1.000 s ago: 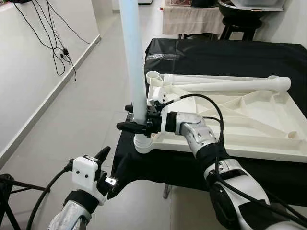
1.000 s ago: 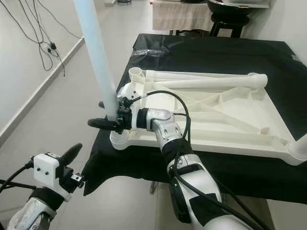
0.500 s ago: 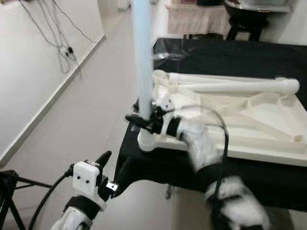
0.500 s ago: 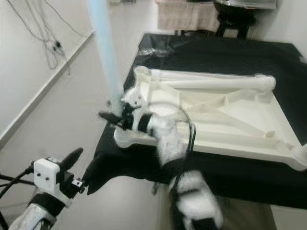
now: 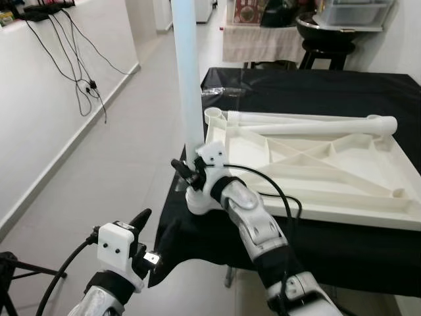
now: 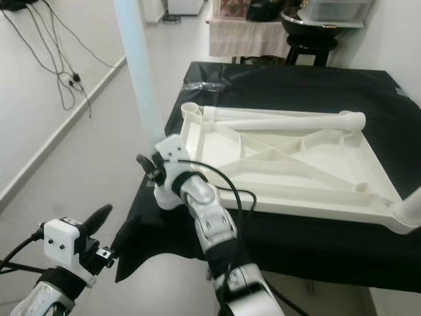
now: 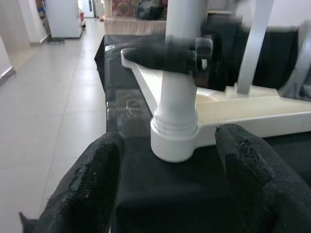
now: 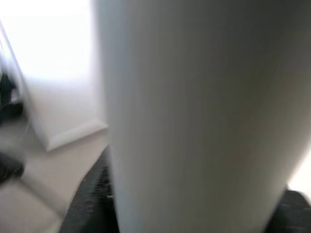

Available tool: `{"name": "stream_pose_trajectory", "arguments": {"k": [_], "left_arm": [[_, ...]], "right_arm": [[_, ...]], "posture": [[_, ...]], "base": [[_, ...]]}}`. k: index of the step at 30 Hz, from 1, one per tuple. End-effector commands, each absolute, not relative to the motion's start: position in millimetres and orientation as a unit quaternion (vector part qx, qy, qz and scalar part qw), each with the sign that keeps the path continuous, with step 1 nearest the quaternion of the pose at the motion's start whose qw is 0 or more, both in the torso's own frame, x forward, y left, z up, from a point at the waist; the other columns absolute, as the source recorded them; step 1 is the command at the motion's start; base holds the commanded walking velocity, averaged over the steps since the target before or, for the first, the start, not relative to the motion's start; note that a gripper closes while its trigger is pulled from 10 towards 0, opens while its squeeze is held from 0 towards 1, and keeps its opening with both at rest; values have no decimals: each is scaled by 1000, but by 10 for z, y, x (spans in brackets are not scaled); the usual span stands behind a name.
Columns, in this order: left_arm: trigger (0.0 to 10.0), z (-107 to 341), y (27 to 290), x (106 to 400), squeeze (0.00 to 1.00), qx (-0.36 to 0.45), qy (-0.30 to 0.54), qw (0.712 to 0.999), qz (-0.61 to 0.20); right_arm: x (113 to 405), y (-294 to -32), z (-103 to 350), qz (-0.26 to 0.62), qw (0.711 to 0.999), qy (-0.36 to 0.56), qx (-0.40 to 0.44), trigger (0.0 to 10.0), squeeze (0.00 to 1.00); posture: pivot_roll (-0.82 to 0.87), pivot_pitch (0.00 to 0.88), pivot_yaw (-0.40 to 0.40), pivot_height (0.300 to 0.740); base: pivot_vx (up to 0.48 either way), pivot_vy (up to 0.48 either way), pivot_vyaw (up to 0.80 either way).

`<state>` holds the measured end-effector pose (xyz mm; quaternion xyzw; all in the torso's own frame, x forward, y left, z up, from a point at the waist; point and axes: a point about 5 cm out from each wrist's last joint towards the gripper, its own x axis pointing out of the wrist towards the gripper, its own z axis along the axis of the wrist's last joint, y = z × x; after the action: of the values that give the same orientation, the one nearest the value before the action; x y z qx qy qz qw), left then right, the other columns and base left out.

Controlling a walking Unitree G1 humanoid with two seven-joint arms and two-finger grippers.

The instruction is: Building children table

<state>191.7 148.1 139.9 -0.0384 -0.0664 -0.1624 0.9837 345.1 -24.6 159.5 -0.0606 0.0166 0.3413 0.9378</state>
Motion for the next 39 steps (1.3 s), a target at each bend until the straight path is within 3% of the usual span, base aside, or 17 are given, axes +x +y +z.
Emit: {"name": "stream_pose_trajectory", "arguments": {"k": [1, 3, 5, 6, 8, 9, 10, 13, 18, 19, 22, 23, 27, 30, 33, 35, 39], "left_arm": [[10000, 1370, 1486, 1918, 0, -33, -62, 985, -159], [10000, 1360, 1486, 1935, 0, -34, -61, 985, -161], [10000, 1360, 1486, 1935, 0, -34, -61, 985, -161], [10000, 1353, 1487, 1949, 0, -34, -60, 984, -162], [10000, 1353, 1487, 1949, 0, -34, -60, 984, -162], [10000, 1347, 1489, 1960, 0, -35, -60, 984, -162], [10000, 1347, 1489, 1960, 0, -35, -60, 984, -162], [10000, 1334, 1496, 1986, 0, -35, -60, 984, -162], [10000, 1324, 1501, 1992, 0, -35, -60, 984, -162], [10000, 1321, 1500, 1993, 0, -35, -60, 984, -162], [10000, 1321, 1500, 1993, 0, -35, -60, 984, -162], [10000, 1318, 1499, 1994, 0, -35, -60, 984, -162], [10000, 1321, 1489, 1992, 0, -36, -60, 984, -162], [10000, 1344, 1468, 1974, 0, -37, -63, 984, -162], [10000, 1352, 1467, 1962, 0, -38, -64, 984, -162], [10000, 1363, 1468, 1938, 0, -38, -65, 984, -162], [10000, 1374, 1478, 1928, 0, -37, -65, 984, -163]], "right_arm": [[3379, -182, 1391, 353, 932, 66, -44, 10000, 1000], [3375, -135, 1636, 427, 904, 25, -2, 10000, 1000], [3375, -135, 1636, 427, 904, 25, -2, 10000, 1000], [3403, -153, 1785, 494, 869, -5, 8, 10000, 604], [3403, -153, 1785, 494, 869, -5, 8, 10000, 604], [3429, -182, 1875, 540, 841, -24, 2, 10000, 0], [3429, -182, 1875, 540, 841, -24, 2, 10000, 0], [3469, -220, 1878, 634, 772, -10, -37, 10000, 0], [3495, -212, 1838, 659, 752, 14, -32, 10000, 0], [3508, -210, 1834, 662, 748, 21, -28, 5098, 0], [3508, -210, 1834, 662, 748, 21, -28, 5098, 0], [3520, -212, 1833, 665, 746, 26, -24, 0, 0], [3549, -249, 1839, 654, 756, 26, -24, 0, 0], [3604, -433, 1763, 587, 809, 19, -32, 0, 0], [3581, -487, 1667, 552, 833, 28, -24, 0, 0], [3500, -539, 1372, 416, 906, 78, 25, 0, 0], [3238, -517, 1077, 278, 954, 112, 11, 0, 0]], "posture": [[84, 126, -25, 740], [70, 114, -20, 740], [70, 114, -20, 740], [69, 109, -22, 740], [69, 109, -22, 740], [67, 106, -22, 740], [67, 106, -22, 740], [68, 99, -21, 740], [71, 94, -18, 740], [73, 94, -18, 740], [73, 94, -18, 740], [73, 94, -18, 740], [69, 99, -20, 740], [63, 111, -24, 740], [55, 122, -30, 740], [55, 124, -47, 740], [52, 136, -15, 740]], "base": [[0, 0, 0], [0, 0, 0], [0, 0, 0], [0, 0, 0], [0, 0, 0], [0, 0, 0], [0, 0, 0], [0, 0, 0], [0, 0, 0], [0, 0, 0], [0, 0, 0], [0, 0, 0], [0, 0, 0], [0, 0, 0], [0, 0, 0], [0, 0, 0], [0, 0, 0]]}}
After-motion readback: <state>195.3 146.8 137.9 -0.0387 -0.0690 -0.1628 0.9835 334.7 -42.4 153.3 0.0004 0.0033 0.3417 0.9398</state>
